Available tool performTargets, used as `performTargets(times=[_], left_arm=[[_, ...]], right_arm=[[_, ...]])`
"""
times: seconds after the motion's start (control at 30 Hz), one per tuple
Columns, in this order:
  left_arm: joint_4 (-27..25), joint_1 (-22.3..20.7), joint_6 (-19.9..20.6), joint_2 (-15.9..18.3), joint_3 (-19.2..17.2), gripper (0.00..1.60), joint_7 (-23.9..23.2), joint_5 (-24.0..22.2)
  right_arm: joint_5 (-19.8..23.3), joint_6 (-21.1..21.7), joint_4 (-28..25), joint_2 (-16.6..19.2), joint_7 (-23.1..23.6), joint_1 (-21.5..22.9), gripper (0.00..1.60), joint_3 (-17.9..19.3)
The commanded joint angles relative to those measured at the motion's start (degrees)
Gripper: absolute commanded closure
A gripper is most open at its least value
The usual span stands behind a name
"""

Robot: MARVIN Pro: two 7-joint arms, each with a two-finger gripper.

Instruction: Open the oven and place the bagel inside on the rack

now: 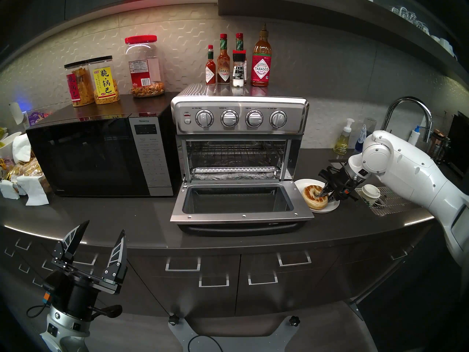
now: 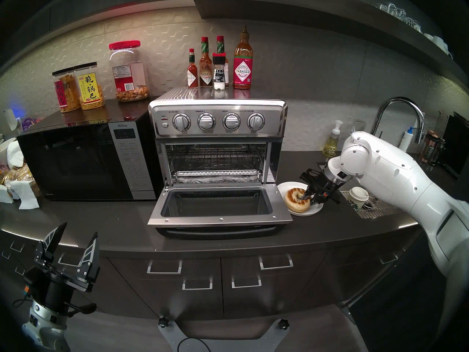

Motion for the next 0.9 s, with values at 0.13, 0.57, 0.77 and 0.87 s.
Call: performTargets(times=[0.13,0.57,0.77,0.87], left_arm=[[-1.2,0.1,0.0,0.0,-0.1,0.00,0.0,0.0],[-1.1,0.0,-0.1,0.0,-0.1,0.00,0.0,0.0],[-1.1,0.0,-0.1,0.0,-0.1,0.00,0.0,0.0],[-1.1,0.0,-0.1,0.0,-0.1,0.00,0.0,0.0]], right_arm=[[1.9,-0.7,-3.6,3.8,1.0,1.9,1.44,1.8],[5.8,-1.4,-9.3,9.2,0.8,2.4,1.46,3.5],[8.1,-1.5,-12.8,12.3,1.1,2.9,1.45,4.2],[9.1,-1.2,-14.3,13.3,1.4,3.2,1.44,4.5]])
